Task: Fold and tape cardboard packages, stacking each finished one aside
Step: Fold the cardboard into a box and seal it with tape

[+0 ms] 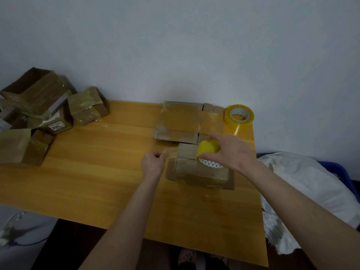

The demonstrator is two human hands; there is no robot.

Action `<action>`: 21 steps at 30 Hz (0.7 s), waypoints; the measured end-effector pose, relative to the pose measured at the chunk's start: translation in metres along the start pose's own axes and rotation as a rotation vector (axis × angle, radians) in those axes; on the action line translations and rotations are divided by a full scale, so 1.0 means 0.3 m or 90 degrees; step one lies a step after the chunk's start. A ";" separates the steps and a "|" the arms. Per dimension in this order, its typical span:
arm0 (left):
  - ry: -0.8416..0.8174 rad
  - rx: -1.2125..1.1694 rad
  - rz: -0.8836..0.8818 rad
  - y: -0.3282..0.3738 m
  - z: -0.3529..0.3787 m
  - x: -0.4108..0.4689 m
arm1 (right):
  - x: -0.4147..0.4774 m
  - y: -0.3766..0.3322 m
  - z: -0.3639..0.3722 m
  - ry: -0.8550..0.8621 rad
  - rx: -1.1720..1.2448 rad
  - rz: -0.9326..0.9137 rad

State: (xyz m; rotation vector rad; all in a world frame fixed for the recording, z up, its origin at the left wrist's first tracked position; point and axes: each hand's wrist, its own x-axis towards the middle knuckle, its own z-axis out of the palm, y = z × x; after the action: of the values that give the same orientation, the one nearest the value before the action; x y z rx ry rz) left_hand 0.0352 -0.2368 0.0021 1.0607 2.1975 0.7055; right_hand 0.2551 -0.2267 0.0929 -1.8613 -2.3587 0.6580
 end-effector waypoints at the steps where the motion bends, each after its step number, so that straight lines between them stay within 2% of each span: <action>1: -0.007 0.000 -0.003 -0.005 0.015 0.001 | 0.003 -0.007 0.005 -0.004 0.003 0.008; 9: -0.114 0.080 -0.028 -0.045 0.125 0.028 | 0.026 -0.012 0.036 -0.002 0.058 0.049; 11: -0.096 0.097 -0.026 -0.048 0.110 0.010 | 0.031 -0.016 0.044 0.005 0.050 0.051; 12: -0.052 0.092 0.020 -0.036 0.097 -0.010 | 0.034 -0.017 0.048 0.006 0.045 0.053; 14: 0.019 0.061 0.213 -0.006 0.081 -0.072 | 0.040 -0.020 0.053 0.002 0.037 0.058; 16: -0.077 0.099 0.389 0.020 0.087 -0.147 | 0.045 -0.016 0.049 0.006 0.047 0.060; 18: -0.185 0.247 0.446 0.004 0.112 -0.178 | 0.041 -0.001 0.045 -0.014 0.104 0.042; 21: -0.184 0.433 0.470 -0.015 0.135 -0.158 | 0.015 0.053 0.066 -0.027 0.253 0.020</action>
State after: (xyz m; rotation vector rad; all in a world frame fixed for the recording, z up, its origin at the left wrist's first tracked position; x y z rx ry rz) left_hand 0.0854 -0.2698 -0.0153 2.2147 1.7854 0.0306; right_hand 0.2622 -0.2254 0.0681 -1.7236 -2.0320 1.0857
